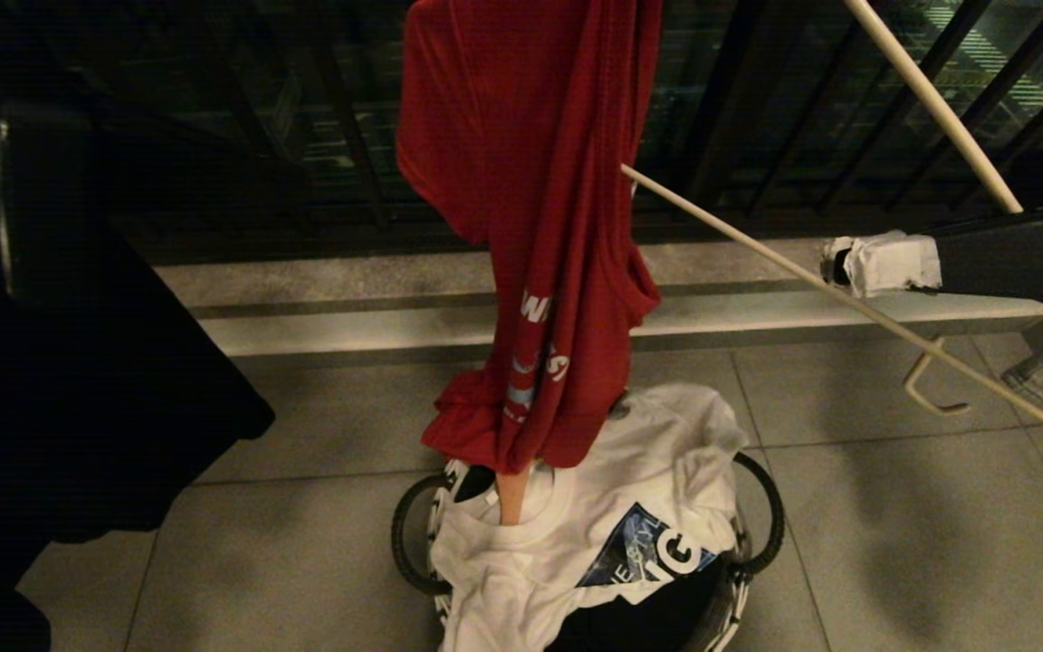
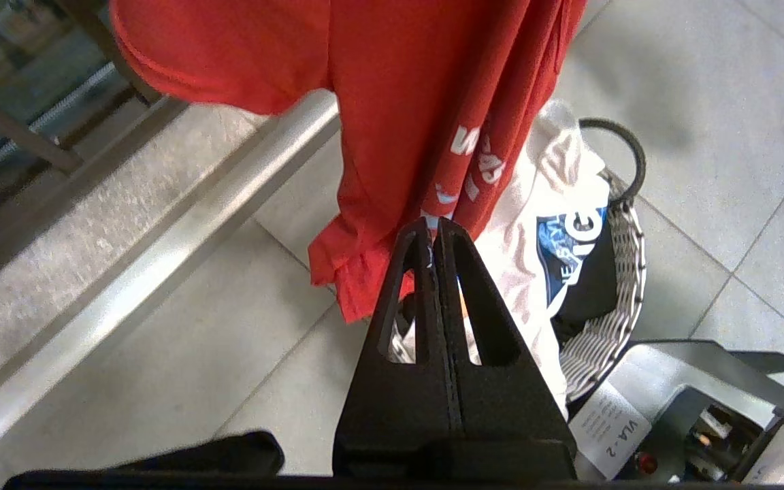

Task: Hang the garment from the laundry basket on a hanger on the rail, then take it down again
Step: Hang the clothes on the clothes rack

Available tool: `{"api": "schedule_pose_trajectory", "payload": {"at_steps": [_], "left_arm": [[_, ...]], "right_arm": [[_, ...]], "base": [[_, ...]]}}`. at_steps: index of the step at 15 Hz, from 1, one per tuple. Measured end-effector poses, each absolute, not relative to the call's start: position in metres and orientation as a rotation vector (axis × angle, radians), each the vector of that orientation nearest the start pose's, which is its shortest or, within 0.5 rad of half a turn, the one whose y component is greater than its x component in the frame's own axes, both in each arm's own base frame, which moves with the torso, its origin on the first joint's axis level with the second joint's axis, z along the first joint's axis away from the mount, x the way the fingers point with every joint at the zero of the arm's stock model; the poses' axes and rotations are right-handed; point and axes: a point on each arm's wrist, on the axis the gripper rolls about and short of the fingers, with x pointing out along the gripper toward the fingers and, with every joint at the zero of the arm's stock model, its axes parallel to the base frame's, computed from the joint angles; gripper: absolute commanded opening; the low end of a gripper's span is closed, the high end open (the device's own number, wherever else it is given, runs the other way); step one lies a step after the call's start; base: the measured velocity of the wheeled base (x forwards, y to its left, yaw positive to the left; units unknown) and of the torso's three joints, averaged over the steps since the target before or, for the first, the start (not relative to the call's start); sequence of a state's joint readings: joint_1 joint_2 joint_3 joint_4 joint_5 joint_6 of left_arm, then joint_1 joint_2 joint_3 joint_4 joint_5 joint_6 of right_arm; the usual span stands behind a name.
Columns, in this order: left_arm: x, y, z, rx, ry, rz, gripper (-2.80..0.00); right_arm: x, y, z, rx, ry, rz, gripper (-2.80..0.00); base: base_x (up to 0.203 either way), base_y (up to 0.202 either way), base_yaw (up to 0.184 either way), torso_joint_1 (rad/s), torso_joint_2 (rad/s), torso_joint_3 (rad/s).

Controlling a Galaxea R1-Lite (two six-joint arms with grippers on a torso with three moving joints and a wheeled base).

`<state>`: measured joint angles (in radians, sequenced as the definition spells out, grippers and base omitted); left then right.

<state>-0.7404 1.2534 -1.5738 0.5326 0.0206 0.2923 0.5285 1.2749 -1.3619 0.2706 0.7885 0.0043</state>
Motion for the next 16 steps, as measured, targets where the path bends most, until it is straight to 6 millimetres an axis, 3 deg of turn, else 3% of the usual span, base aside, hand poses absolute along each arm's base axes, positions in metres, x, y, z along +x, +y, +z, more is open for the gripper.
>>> {"api": "schedule_pose_trajectory", "payload": {"at_steps": [9, 16], "left_arm": [[0.124, -0.091, 0.379, 0.358, 0.162, -0.632, -2.80], [0.119, -0.084, 0.378, 0.355, 0.158, -0.611, -2.80]], "right_arm": [[0.140, 0.099, 0.375, 0.028, 0.143, 1.305, -2.80], [0.135, 0.096, 0.386, 0.036, 0.105, 1.303, -2.80]], "base": [[0.000, 0.000, 0.000, 0.000, 0.00, 0.000], [0.000, 0.000, 0.000, 0.000, 0.00, 0.000]]}}
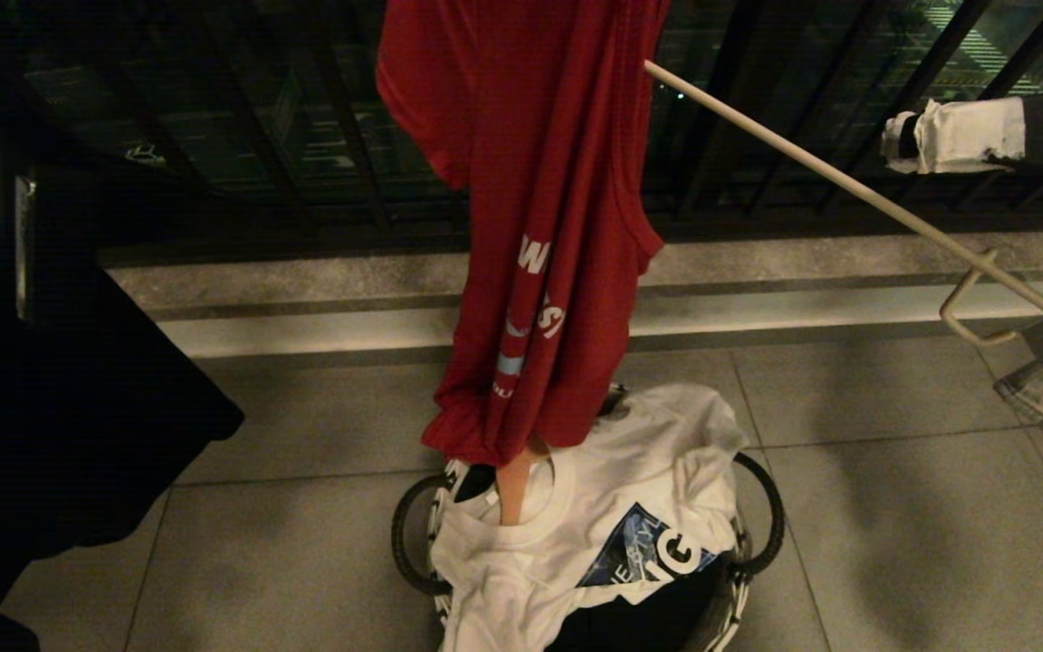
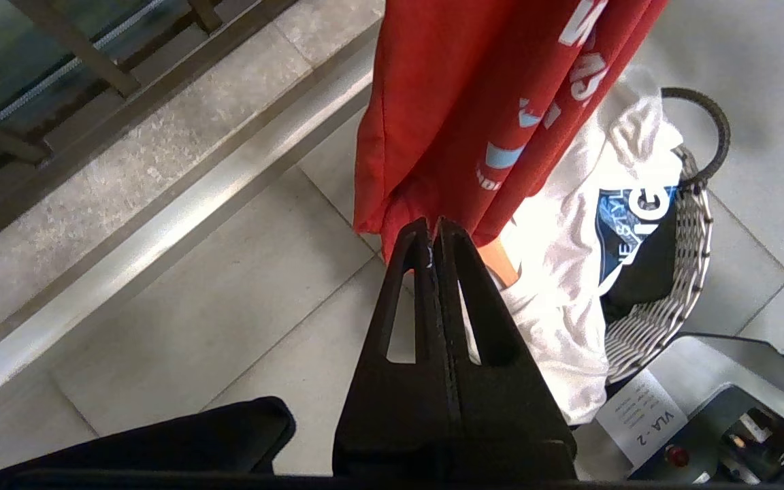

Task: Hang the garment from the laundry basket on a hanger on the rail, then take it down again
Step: Hang the clothes on the clothes rack

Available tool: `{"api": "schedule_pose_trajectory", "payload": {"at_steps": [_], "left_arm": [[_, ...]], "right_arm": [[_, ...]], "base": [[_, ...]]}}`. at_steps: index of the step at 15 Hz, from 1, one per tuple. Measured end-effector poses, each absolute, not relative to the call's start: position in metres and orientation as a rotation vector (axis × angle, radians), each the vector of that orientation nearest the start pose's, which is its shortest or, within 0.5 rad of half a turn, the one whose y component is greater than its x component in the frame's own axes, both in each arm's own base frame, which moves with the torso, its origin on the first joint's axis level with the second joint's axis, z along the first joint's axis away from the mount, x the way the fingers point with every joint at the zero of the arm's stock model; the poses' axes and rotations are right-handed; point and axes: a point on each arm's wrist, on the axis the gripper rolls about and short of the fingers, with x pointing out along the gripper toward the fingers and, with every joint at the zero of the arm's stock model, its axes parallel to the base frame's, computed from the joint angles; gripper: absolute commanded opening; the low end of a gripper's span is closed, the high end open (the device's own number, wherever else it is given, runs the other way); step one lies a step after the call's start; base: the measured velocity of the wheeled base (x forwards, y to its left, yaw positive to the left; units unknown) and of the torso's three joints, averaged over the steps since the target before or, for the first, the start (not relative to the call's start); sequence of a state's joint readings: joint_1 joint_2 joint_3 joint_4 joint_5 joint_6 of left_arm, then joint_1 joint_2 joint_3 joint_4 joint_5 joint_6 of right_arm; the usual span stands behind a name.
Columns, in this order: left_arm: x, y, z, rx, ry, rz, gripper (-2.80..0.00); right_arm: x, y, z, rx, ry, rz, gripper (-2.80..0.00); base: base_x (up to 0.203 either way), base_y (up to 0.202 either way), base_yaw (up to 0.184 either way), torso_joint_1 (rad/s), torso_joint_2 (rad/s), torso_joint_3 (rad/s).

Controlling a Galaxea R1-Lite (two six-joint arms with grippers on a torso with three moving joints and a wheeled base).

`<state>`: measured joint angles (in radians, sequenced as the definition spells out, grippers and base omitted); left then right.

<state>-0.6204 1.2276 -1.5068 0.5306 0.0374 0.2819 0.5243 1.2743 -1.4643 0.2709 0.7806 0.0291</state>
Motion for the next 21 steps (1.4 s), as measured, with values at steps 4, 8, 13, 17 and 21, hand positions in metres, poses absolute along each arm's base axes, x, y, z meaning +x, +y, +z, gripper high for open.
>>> {"api": "schedule_pose_trajectory", "payload": {"at_steps": [4, 8, 13, 17, 21], "left_arm": [[0.122, -0.082, 0.377, 0.356, 0.164, -0.588, -2.80], [0.122, -0.081, 0.380, 0.357, 0.151, -0.583, -2.80], [0.123, -0.081, 0.388, 0.344, 0.077, -0.536, -2.80], [0.122, -0.080, 0.388, 0.345, 0.073, -0.522, -2.80], [0.121, -0.078, 0.388, 0.362, 0.073, -0.491, -2.80]], "right_arm": [[0.134, 0.095, 0.388, 0.034, 0.096, 1.284, -2.80], [0.129, 0.092, 0.388, 0.034, 0.090, 1.285, -2.80], [0.125, 0.090, 0.387, 0.033, 0.085, 1.286, -2.80], [0.125, 0.090, 0.387, 0.033, 0.086, 1.288, -2.80], [0.125, 0.090, 0.386, 0.035, 0.092, 1.290, -2.80]], "base": [[0.000, 0.000, 0.000, 0.000, 0.00, 0.000], [0.000, 0.000, 0.000, 0.002, 0.00, 0.099], [0.000, 0.000, 0.000, 0.000, 0.00, 0.200], [0.000, 0.000, 0.000, 0.005, 0.00, 0.203], [0.000, 0.000, 0.000, 0.000, 0.00, 0.202]]}}
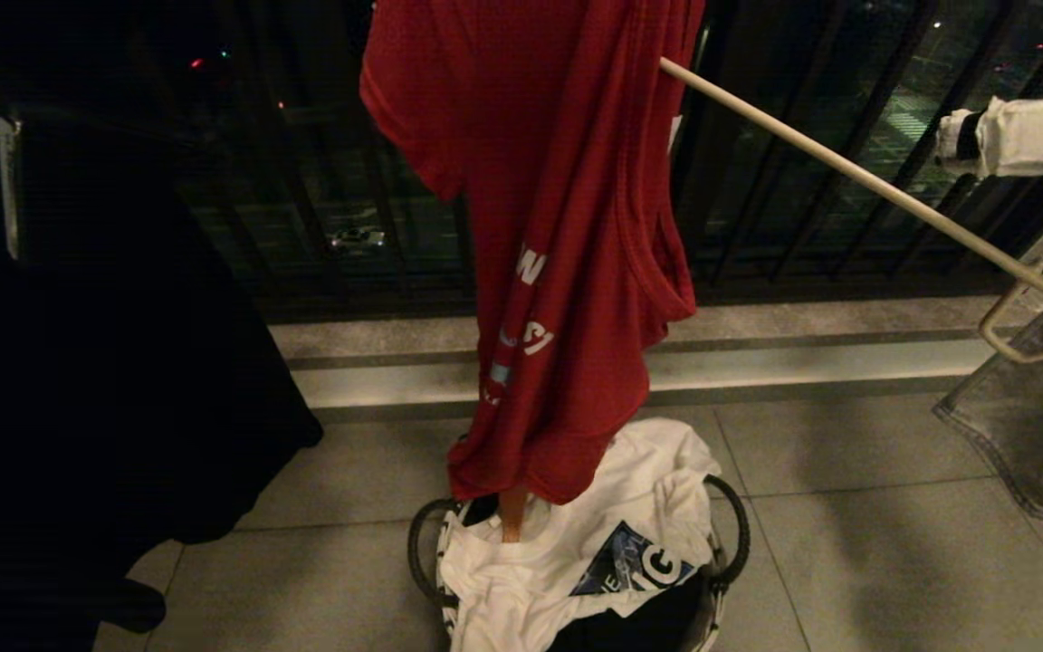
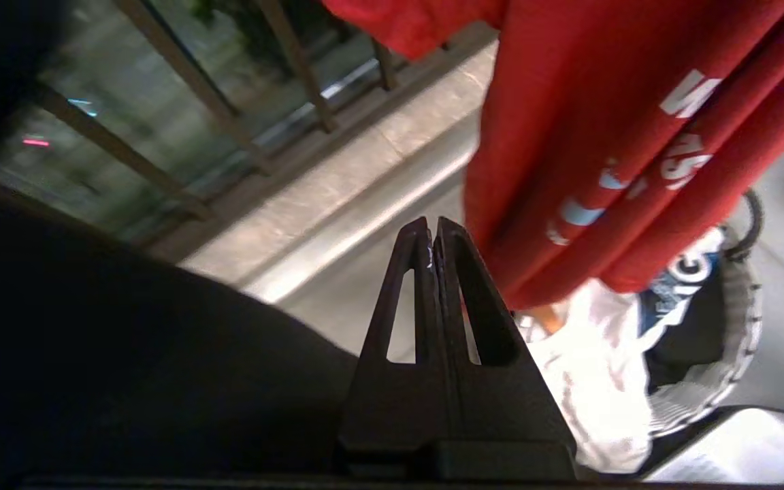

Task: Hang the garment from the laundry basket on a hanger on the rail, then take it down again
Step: Hang the clothes on the clothes rack

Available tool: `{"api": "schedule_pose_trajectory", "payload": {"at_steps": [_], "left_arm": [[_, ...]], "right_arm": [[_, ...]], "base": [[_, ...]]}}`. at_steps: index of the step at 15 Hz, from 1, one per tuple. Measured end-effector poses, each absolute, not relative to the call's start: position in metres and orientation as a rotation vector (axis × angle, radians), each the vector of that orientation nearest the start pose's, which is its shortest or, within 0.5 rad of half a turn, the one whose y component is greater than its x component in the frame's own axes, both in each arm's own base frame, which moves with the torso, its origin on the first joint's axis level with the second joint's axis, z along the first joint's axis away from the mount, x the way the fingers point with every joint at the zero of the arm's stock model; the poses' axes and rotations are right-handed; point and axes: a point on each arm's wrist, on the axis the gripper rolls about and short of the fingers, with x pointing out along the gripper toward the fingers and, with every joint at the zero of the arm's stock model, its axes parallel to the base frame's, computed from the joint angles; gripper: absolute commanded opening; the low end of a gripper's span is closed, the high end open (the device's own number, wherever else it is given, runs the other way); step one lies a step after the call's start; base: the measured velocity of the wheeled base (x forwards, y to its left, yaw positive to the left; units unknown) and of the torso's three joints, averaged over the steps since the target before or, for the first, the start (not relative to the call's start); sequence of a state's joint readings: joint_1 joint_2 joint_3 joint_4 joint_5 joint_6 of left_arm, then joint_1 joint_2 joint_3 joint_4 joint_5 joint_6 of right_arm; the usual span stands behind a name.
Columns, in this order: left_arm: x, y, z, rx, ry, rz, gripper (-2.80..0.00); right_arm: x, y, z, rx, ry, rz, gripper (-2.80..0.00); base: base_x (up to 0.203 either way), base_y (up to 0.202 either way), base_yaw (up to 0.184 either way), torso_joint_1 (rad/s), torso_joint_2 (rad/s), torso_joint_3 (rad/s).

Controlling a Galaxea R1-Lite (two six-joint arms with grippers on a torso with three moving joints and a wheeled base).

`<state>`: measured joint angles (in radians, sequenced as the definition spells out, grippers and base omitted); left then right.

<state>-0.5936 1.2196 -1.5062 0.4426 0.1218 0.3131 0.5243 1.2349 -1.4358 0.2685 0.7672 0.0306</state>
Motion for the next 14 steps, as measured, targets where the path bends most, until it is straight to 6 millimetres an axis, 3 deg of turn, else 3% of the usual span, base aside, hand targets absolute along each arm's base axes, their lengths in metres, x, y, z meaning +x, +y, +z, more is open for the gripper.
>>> {"api": "schedule_pose_trajectory", "payload": {"at_steps": [14], "left_arm": [[0.1186, -0.0765, 0.3849, 0.409, 0.068, -0.484, -2.80]], "right_arm": [[0.1234, 0.0892, 0.3860, 0.037, 0.087, 1.288, -2.80]], "base": [[0.000, 0.000, 0.000, -0.001, 0.00, 0.203]]}}
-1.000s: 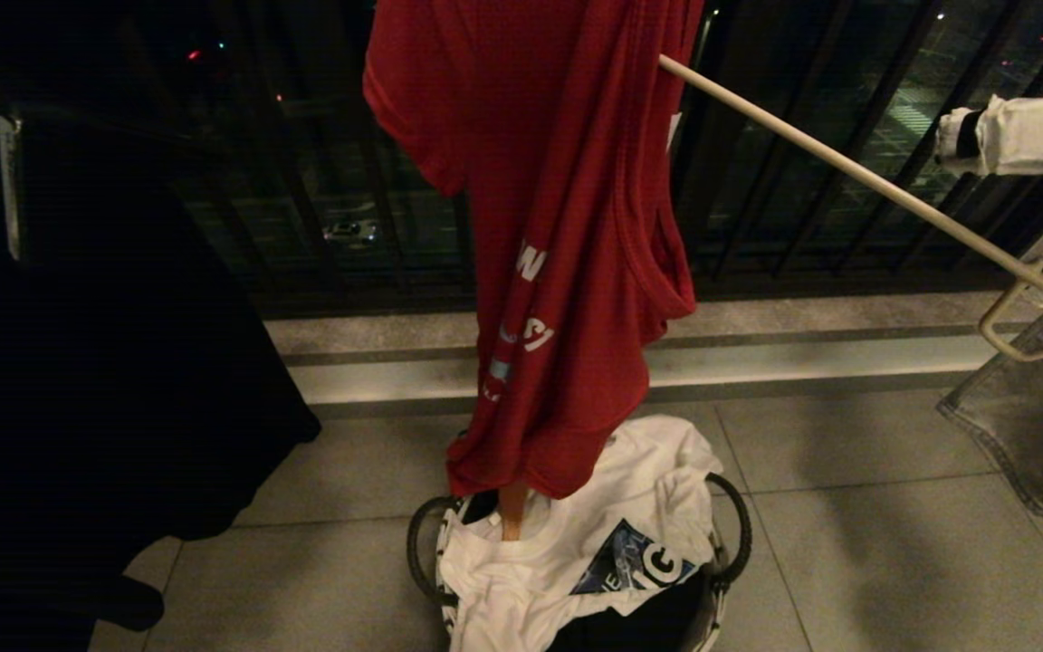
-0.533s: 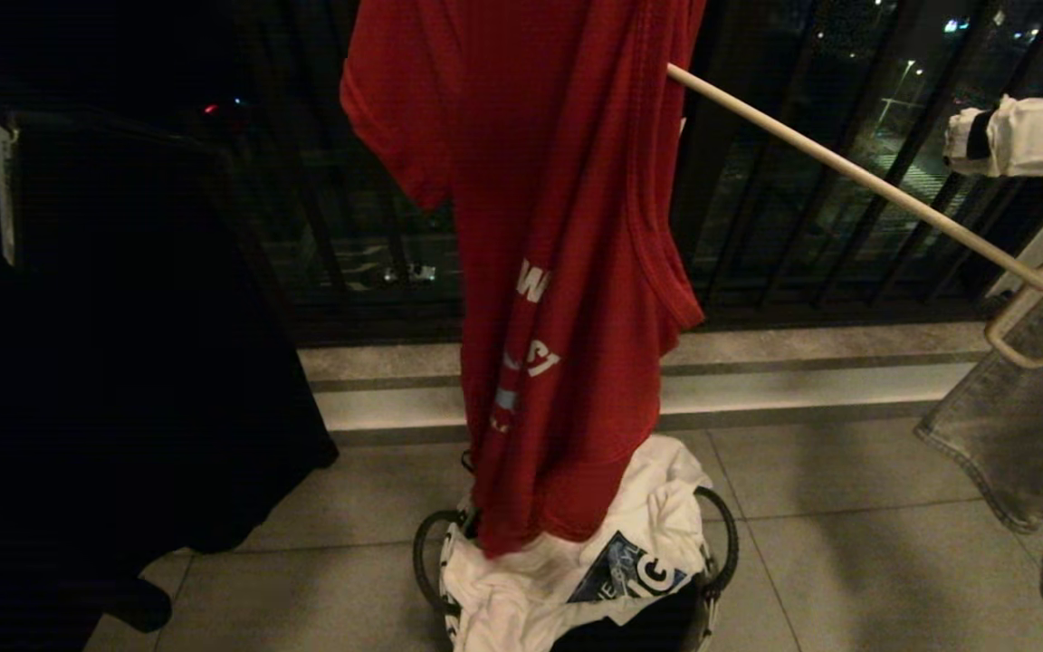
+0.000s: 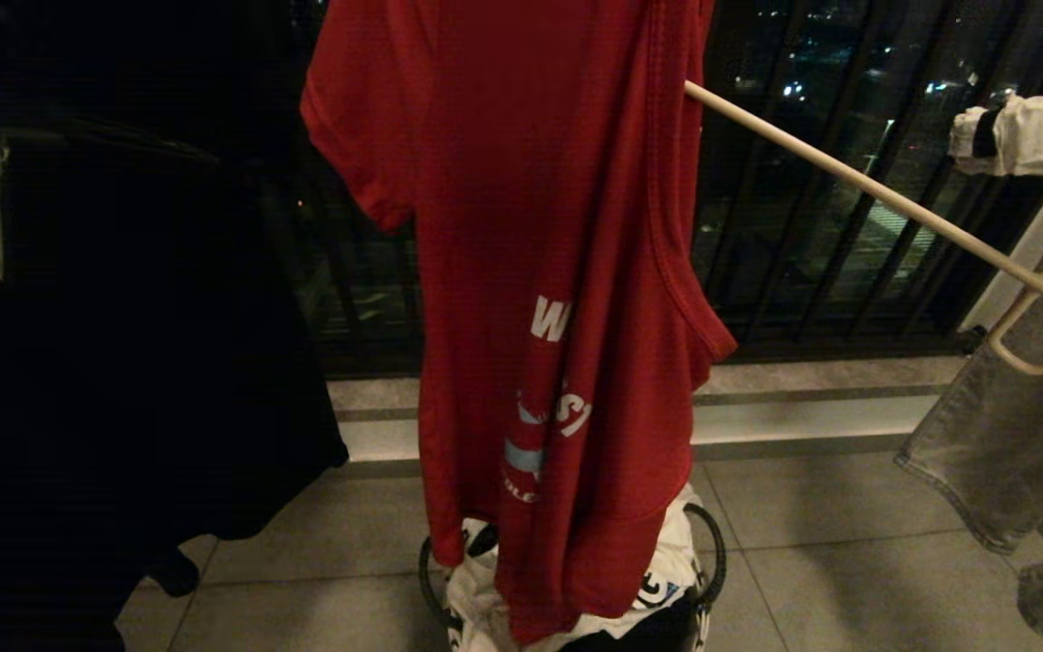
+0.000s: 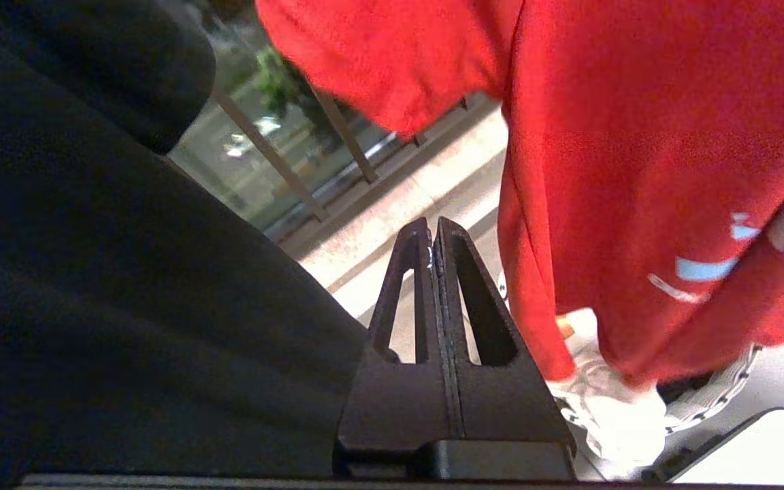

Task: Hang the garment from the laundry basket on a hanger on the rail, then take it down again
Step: Hang the clothes on the clothes rack

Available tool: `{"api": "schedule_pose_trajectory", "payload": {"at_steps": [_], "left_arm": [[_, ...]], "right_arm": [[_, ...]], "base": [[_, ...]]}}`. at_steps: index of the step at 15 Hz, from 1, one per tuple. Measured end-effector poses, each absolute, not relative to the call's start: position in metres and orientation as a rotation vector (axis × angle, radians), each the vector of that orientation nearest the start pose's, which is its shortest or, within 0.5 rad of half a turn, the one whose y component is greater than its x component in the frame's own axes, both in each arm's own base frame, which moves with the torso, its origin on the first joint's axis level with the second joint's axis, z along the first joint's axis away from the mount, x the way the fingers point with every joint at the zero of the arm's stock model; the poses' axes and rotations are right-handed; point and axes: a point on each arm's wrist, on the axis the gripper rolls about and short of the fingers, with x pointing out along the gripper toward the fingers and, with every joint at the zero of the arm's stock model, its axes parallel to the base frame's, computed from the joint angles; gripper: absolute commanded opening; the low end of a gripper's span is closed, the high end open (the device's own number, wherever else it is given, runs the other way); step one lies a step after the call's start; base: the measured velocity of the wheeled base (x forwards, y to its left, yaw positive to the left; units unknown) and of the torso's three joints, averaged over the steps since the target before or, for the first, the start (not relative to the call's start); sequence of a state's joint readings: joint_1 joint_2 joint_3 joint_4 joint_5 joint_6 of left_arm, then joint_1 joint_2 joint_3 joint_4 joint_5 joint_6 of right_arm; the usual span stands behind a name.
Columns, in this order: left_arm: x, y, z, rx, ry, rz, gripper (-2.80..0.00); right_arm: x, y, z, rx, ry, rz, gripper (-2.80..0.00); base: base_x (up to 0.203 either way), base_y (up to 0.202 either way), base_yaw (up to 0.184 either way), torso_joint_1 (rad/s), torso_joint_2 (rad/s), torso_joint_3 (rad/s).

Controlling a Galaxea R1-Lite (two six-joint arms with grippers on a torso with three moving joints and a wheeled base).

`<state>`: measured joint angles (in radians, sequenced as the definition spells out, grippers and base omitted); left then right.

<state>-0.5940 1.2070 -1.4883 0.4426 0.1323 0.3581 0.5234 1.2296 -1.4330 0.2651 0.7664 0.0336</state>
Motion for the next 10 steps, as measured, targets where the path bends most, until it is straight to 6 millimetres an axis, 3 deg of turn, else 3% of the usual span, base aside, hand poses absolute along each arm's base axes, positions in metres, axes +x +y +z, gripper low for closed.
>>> {"api": "schedule_pose_trajectory", "payload": {"at_steps": [5, 10], "left_arm": [[0.1183, -0.0763, 0.3839, 0.409, 0.071, -0.484, -2.80], [0.1178, -0.0758, 0.3842, 0.397, 0.055, -0.485, -2.80]], "right_arm": [[0.1249, 0.0901, 0.3853, 0.037, 0.091, 1.288, -2.80], [0.1301, 0.0927, 0.3839, 0.037, 0.102, 1.279, -2.80]], "base": [[0.000, 0.000, 0.000, 0.003, 0.00, 0.191], [0.000, 0.000, 0.000, 0.000, 0.00, 0.033]]}}
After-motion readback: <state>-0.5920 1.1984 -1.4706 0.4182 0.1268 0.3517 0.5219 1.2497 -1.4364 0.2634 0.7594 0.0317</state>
